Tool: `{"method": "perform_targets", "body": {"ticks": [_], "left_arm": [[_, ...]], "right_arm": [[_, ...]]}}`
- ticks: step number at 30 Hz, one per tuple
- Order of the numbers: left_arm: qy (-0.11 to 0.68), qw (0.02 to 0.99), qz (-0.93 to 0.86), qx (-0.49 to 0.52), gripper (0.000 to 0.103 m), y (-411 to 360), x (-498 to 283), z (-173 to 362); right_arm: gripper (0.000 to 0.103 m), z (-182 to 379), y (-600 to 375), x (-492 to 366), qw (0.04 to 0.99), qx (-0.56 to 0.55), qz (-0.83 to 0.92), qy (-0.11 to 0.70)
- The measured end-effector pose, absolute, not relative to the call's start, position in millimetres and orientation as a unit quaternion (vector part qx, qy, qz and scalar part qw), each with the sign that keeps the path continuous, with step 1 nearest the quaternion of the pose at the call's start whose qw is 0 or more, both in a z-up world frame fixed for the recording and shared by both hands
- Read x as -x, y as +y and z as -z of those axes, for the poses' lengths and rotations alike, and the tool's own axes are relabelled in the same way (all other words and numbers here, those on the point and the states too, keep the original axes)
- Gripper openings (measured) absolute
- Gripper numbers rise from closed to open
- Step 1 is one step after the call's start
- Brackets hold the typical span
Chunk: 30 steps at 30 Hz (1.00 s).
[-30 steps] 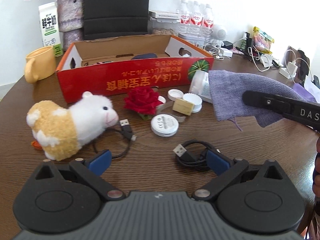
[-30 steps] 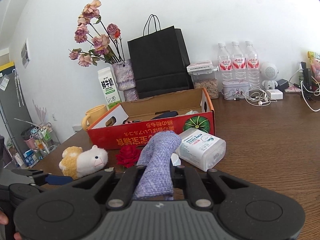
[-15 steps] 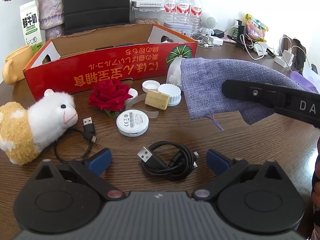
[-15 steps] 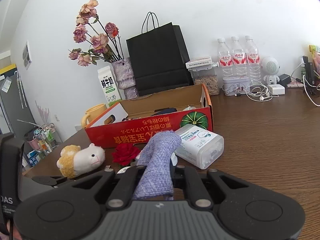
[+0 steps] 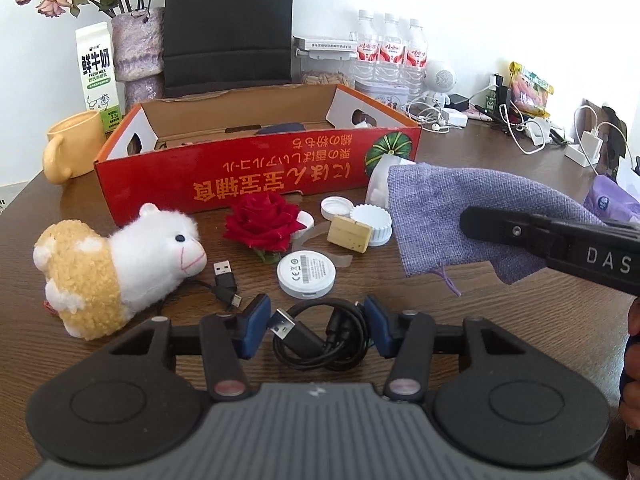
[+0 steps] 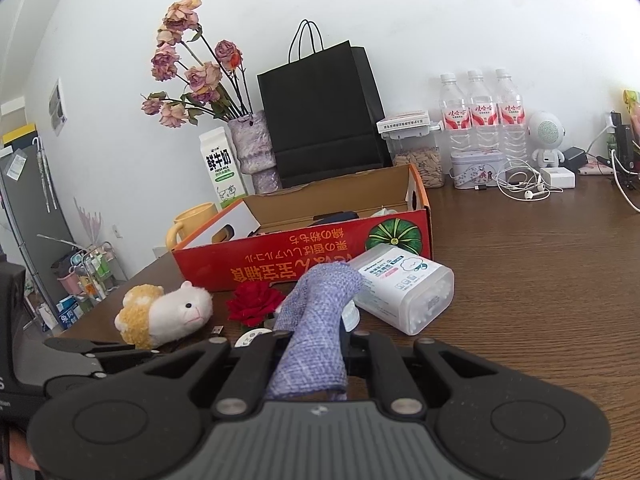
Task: Organize objects
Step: 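Carry the cable and pouch into the cardboard box and open both tools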
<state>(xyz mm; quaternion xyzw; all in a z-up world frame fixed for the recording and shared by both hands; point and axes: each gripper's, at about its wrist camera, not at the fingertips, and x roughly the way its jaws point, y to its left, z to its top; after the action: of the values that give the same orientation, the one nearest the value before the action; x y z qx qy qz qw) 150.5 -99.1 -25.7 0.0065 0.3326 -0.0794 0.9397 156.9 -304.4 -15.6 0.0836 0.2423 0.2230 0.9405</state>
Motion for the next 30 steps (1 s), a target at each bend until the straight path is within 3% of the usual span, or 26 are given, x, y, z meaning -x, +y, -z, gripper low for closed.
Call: {"method": "perform_targets", "body": {"ticks": [14,30], "left_arm": [[0.239,0.970,0.034,0.023,0.053,-59,-169,-26],[0.177,0.982,-0.012,0.062,0.053,-39,-255,-62]], "right_arm": [[0.007,-12,-276,-176,0.949,-0.062,-0.232,0.206],[0.007,-51,-220,-268,0.961,-0.032,-0.230,0.151]]}}
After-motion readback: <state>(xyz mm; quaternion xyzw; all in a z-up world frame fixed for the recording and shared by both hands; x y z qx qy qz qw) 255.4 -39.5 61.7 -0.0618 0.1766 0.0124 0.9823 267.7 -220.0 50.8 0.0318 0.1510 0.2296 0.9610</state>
